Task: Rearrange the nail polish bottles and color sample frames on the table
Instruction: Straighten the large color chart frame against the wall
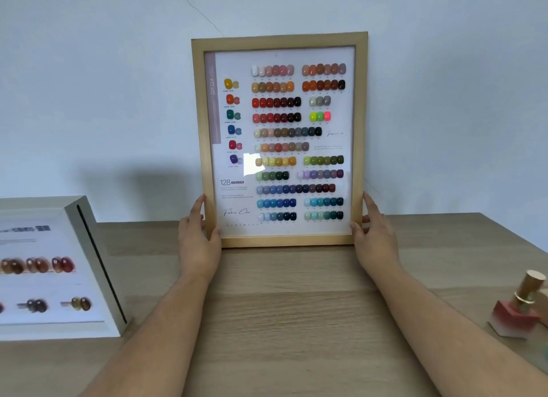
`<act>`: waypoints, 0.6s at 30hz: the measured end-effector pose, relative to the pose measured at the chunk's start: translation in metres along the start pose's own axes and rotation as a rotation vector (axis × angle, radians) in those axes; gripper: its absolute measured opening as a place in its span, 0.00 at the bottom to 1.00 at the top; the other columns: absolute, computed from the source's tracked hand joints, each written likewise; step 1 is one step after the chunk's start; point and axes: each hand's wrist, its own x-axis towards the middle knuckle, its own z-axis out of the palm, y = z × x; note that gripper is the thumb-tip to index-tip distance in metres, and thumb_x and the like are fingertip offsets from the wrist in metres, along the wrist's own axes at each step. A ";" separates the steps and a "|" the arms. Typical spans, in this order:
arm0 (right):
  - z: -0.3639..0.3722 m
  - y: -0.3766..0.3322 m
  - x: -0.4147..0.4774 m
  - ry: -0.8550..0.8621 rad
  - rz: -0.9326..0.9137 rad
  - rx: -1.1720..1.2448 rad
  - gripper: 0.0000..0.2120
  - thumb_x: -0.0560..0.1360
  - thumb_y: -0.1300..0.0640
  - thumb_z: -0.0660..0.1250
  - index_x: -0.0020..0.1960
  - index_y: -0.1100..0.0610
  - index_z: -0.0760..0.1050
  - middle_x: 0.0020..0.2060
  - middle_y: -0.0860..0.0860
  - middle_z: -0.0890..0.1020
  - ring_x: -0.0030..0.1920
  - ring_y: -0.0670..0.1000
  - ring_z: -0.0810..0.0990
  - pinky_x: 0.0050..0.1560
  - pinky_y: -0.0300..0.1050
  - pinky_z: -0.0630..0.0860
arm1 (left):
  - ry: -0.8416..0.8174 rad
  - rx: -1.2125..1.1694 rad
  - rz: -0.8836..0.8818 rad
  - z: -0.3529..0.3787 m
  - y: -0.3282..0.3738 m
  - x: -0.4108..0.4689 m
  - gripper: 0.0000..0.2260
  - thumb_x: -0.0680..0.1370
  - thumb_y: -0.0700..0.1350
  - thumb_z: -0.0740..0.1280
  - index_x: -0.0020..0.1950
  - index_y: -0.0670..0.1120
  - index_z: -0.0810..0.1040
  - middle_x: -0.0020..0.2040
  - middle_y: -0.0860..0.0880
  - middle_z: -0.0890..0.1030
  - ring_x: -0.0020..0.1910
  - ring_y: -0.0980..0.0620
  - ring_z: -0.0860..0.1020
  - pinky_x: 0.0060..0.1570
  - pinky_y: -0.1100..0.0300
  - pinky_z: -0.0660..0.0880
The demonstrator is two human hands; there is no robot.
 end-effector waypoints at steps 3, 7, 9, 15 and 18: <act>-0.007 -0.005 -0.013 -0.056 0.047 0.058 0.30 0.77 0.56 0.63 0.74 0.44 0.53 0.60 0.54 0.72 0.54 0.51 0.73 0.54 0.46 0.71 | 0.004 0.028 0.006 -0.005 0.010 -0.018 0.30 0.73 0.41 0.68 0.72 0.55 0.60 0.66 0.46 0.68 0.63 0.49 0.69 0.62 0.56 0.66; -0.040 -0.023 -0.021 -0.100 0.004 -0.031 0.20 0.77 0.55 0.62 0.68 0.50 0.64 0.63 0.53 0.70 0.55 0.50 0.73 0.54 0.45 0.71 | -0.079 0.094 0.068 -0.017 0.040 -0.034 0.28 0.73 0.42 0.69 0.70 0.49 0.63 0.67 0.45 0.69 0.65 0.47 0.68 0.66 0.51 0.66; -0.067 -0.039 -0.016 -0.095 -0.056 -0.062 0.13 0.77 0.57 0.62 0.60 0.53 0.72 0.60 0.53 0.72 0.48 0.46 0.74 0.50 0.41 0.69 | -0.103 0.091 0.123 -0.021 0.068 -0.035 0.25 0.74 0.43 0.69 0.69 0.51 0.65 0.65 0.47 0.70 0.63 0.48 0.70 0.62 0.52 0.69; -0.175 -0.086 0.003 -0.080 -0.150 -0.084 0.05 0.75 0.59 0.63 0.49 0.54 0.77 0.49 0.50 0.78 0.45 0.48 0.75 0.40 0.37 0.69 | -0.317 -0.030 0.356 -0.012 0.180 -0.055 0.19 0.75 0.46 0.68 0.65 0.51 0.68 0.63 0.50 0.69 0.61 0.52 0.70 0.56 0.57 0.69; -0.225 -0.094 0.002 -0.046 -0.152 -0.115 0.05 0.75 0.59 0.62 0.47 0.54 0.77 0.45 0.48 0.79 0.41 0.47 0.75 0.34 0.34 0.69 | -0.436 -0.108 0.426 -0.001 0.225 -0.074 0.18 0.75 0.47 0.68 0.63 0.53 0.69 0.62 0.51 0.69 0.58 0.55 0.70 0.55 0.59 0.69</act>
